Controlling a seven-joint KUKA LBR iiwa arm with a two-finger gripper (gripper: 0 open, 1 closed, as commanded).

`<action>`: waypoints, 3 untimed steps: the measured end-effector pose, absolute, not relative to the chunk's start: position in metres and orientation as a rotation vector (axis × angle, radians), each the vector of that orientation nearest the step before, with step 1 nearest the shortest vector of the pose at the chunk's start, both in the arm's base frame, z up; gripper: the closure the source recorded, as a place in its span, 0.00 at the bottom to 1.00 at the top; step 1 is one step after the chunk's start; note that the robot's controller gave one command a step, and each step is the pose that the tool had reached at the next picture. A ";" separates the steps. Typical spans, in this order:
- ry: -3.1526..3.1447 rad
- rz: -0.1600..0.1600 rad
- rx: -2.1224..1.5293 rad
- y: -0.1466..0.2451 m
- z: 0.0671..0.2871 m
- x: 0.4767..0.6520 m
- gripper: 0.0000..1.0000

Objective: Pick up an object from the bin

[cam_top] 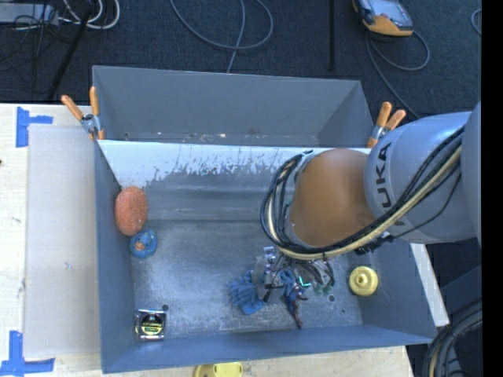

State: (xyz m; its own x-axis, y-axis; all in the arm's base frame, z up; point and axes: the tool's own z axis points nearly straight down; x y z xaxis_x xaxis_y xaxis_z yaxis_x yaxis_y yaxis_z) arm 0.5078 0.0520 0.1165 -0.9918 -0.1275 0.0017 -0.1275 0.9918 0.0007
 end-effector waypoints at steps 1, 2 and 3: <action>-3.134 -0.001 0.199 0.052 0.116 0.508 0.00; -3.119 -0.002 0.413 0.039 0.071 0.500 1.00; -3.119 -0.003 0.411 0.039 0.071 0.500 1.00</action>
Offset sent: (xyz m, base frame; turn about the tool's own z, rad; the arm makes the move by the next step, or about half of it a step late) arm -0.0096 -0.0142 -0.0465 -0.1380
